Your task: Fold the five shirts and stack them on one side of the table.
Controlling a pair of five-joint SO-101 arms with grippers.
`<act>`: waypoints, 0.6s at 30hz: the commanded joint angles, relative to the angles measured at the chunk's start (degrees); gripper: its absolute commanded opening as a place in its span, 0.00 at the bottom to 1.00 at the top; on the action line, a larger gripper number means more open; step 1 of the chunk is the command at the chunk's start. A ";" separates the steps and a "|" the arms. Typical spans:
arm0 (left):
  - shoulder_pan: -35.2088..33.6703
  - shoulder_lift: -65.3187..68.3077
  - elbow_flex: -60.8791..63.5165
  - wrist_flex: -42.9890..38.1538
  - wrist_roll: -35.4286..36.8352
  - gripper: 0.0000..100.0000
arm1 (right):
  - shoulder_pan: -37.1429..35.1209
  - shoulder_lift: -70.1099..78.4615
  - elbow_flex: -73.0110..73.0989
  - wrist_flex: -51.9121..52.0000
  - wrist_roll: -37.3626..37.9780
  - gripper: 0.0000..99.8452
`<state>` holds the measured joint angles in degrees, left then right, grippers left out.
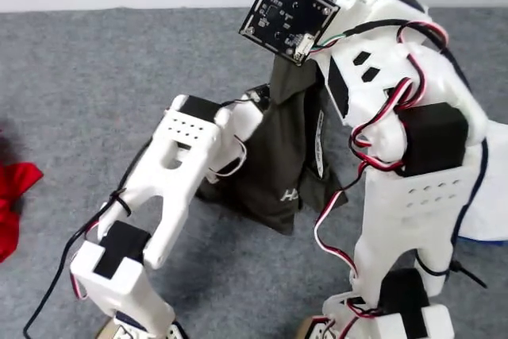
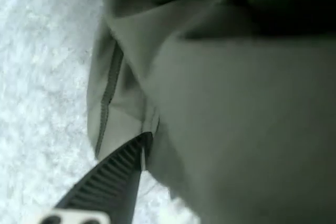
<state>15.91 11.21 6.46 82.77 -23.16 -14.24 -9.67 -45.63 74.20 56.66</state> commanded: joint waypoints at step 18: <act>-17.67 -40.62 -6.99 6.86 3.43 0.02 | 10.42 2.24 -0.62 9.01 -3.96 0.01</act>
<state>0.44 -23.34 2.77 91.12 -22.81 -4.66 -6.95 -45.63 82.20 55.87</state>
